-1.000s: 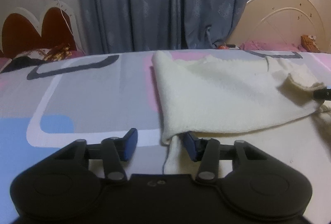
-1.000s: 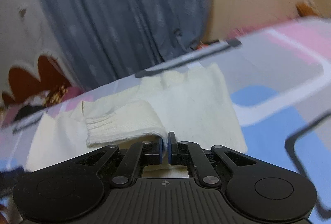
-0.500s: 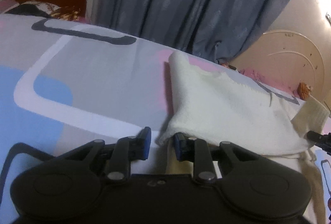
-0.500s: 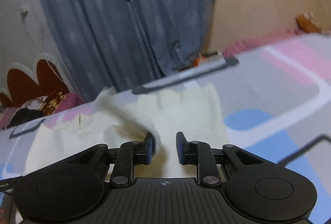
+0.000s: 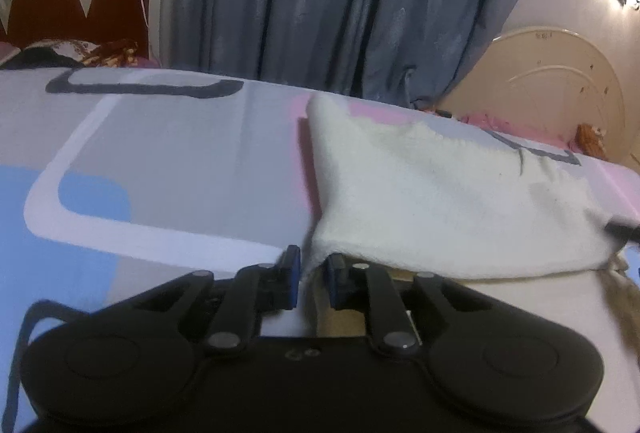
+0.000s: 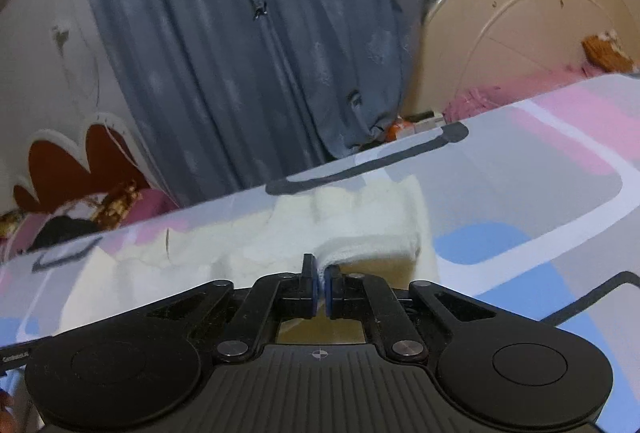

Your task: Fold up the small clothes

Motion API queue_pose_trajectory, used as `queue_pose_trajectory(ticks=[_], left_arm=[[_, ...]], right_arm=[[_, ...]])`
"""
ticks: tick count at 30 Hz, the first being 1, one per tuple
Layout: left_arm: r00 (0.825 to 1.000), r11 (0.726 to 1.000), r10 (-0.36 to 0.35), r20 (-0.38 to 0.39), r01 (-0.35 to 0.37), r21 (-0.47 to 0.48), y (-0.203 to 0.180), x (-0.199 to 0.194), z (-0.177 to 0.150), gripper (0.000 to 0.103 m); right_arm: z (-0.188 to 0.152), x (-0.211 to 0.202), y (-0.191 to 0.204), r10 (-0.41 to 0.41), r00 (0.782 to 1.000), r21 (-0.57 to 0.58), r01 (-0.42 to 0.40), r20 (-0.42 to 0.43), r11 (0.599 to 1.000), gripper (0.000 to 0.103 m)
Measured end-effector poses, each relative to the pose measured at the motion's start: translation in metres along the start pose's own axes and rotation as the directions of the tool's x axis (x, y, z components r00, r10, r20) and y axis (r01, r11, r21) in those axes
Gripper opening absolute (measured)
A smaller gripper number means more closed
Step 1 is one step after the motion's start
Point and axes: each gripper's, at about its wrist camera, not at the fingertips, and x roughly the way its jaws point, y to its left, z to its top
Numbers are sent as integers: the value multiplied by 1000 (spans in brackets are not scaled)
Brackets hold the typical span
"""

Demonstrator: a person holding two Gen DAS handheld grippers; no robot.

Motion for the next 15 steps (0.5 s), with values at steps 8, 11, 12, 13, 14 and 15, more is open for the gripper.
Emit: queue_pose_trajectory(ticks=[8, 11, 12, 13, 14, 15], left_arm=[[995, 998, -26, 101, 20, 52, -3, -26, 16, 42], [986, 992, -40, 164, 20, 124, -31, -22, 33, 43], [983, 991, -39, 177, 15, 134, -38, -20, 38, 43], [981, 991, -44, 191, 19, 131, -45, -19, 43, 43], [977, 990, -65, 203, 37, 136, -52, -17, 45, 44], [976, 986, -83, 199, 51, 160, -61, -13, 48, 44]], right_arm=[[-2, -20, -17, -99, 991, -36, 102, 88, 994, 64], [6, -24, -19, -171, 975, -39, 178, 143, 983, 54], [10, -22, -18, -170, 976, -53, 179, 139, 982, 50], [12, -19, -16, -154, 979, -63, 163, 131, 985, 50], [13, -16, -14, -128, 984, -76, 138, 120, 988, 49], [12, -12, -11, -103, 989, -96, 113, 108, 989, 49]])
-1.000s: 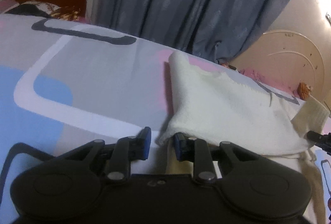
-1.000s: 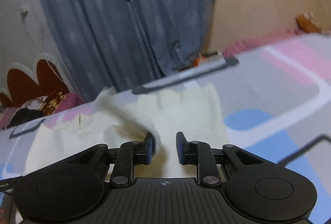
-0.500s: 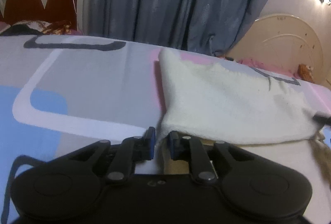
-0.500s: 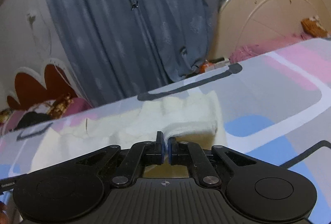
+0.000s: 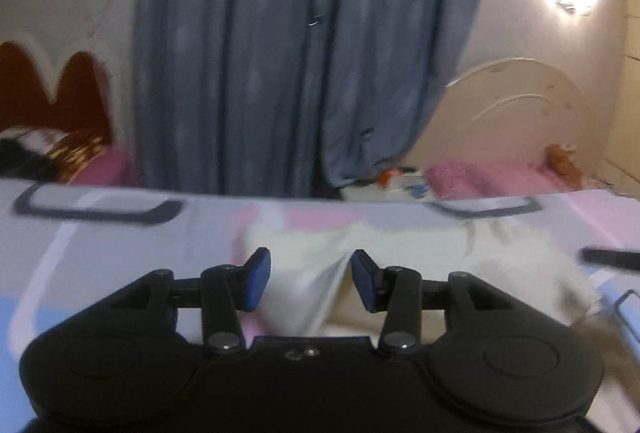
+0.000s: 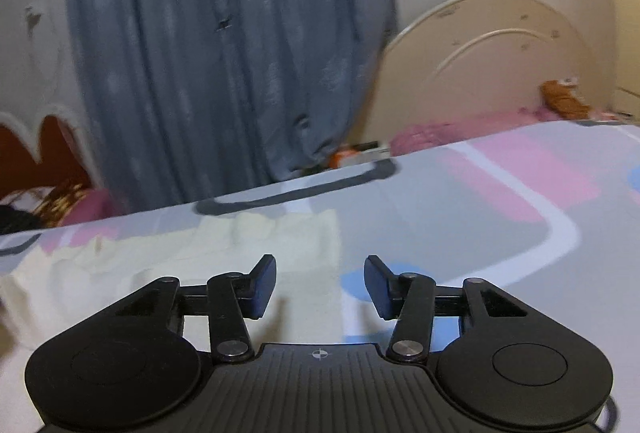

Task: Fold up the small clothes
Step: 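Open the left gripper and withdraw from the folded sweater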

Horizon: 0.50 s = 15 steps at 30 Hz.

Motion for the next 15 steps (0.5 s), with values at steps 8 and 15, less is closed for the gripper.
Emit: queue_pose_trajectory(ticks=[8, 15], left_arm=[[999, 999, -46, -29, 46, 4, -25, 31, 5, 50], [985, 999, 39, -166, -36, 20, 5, 80, -20, 54]], right_arm=[[-9, 25, 14, 50, 997, -28, -52, -60, 998, 44], [-18, 45, 30, 95, 990, -110, -106, -104, 988, 27]])
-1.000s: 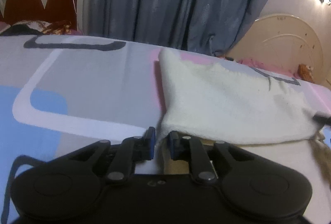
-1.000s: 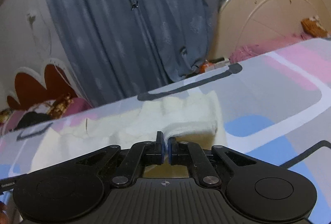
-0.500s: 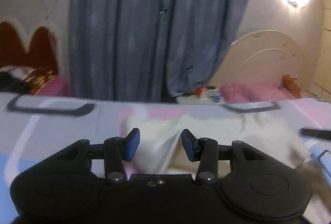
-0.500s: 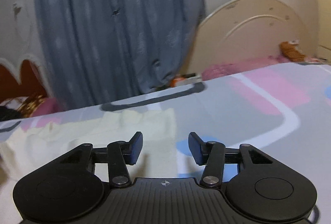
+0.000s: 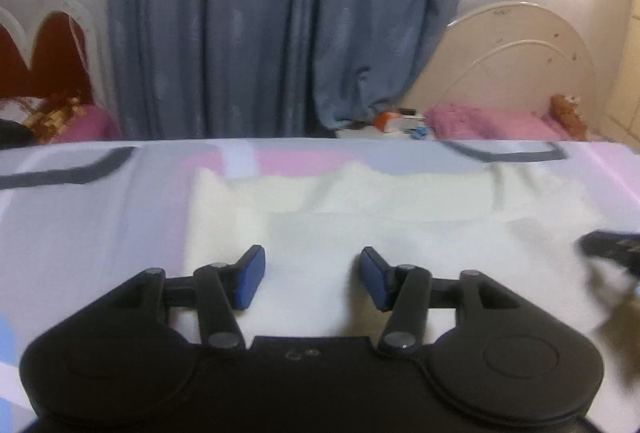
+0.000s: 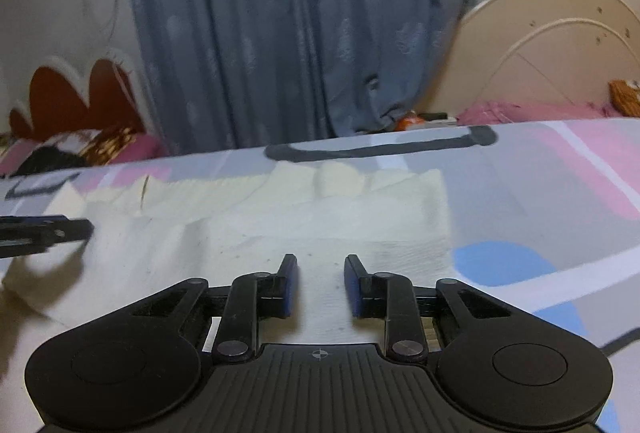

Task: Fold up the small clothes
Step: 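Open the left gripper and withdraw from the folded sweater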

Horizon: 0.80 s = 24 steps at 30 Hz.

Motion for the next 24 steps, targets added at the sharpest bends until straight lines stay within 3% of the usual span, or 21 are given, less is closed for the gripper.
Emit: queue_pose_trajectory(ticks=[3, 9, 11, 13, 16, 24], left_arm=[[998, 996, 66, 8, -65, -64, 25, 3, 0, 56], [993, 992, 113, 24, -112, -59, 31, -5, 5, 55], [994, 995, 83, 68, -79, -53, 23, -17, 9, 58], [993, 997, 71, 92, -72, 12, 8, -18, 12, 69], [998, 999, 6, 56, -8, 43, -13, -14, 10, 69], [998, 986, -43, 40, 36, 164, -77, -25, -19, 69]], right_arm=[[3, 2, -12, -70, 997, 32, 69, 14, 997, 27], [5, 1, -14, -39, 999, 45, 37, 31, 998, 27], [5, 0, -17, -47, 998, 70, 45, 35, 997, 27], [6, -1, -14, -25, 999, 75, 22, 38, 997, 27], [6, 2, 3, 31, 999, 33, -32, 30, 999, 27], [-7, 1, 43, 160, 987, -93, -160, -11, 983, 27]])
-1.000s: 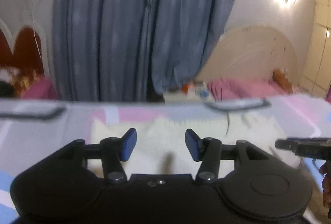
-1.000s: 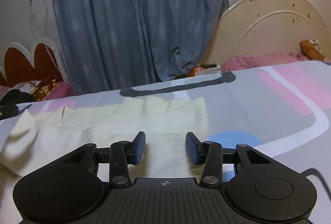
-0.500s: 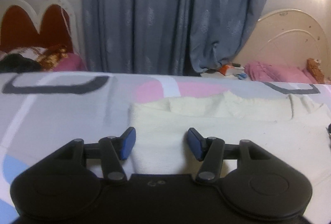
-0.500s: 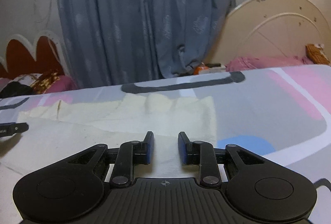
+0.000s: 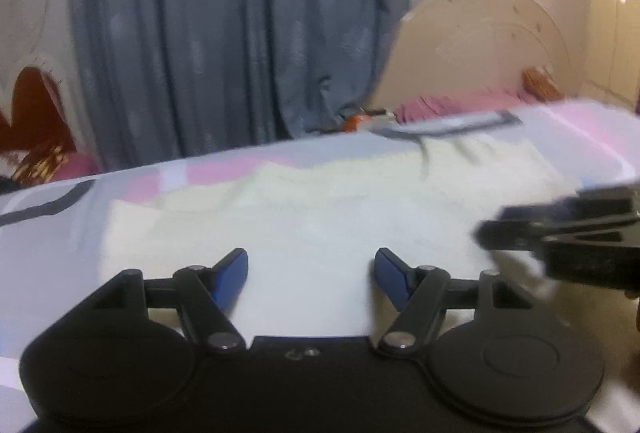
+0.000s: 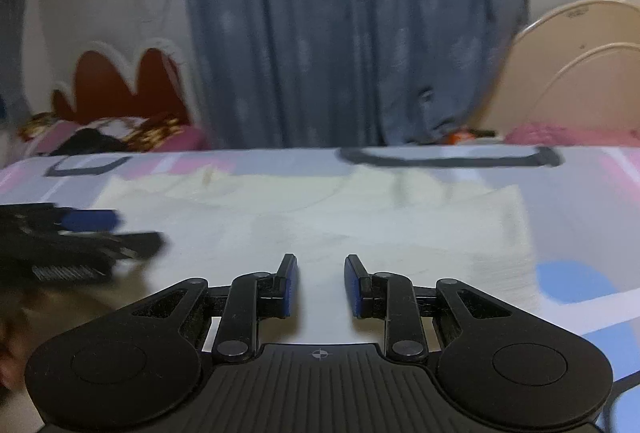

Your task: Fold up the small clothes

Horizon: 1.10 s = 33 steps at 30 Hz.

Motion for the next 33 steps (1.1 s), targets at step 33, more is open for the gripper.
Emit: queue_pose_trajectory(ticks=[33], left_arm=[[994, 993, 84, -73, -90, -81, 34, -12, -3, 77]], right_arm=[[1, -15, -86, -246, 966, 100, 253, -85, 962, 26]])
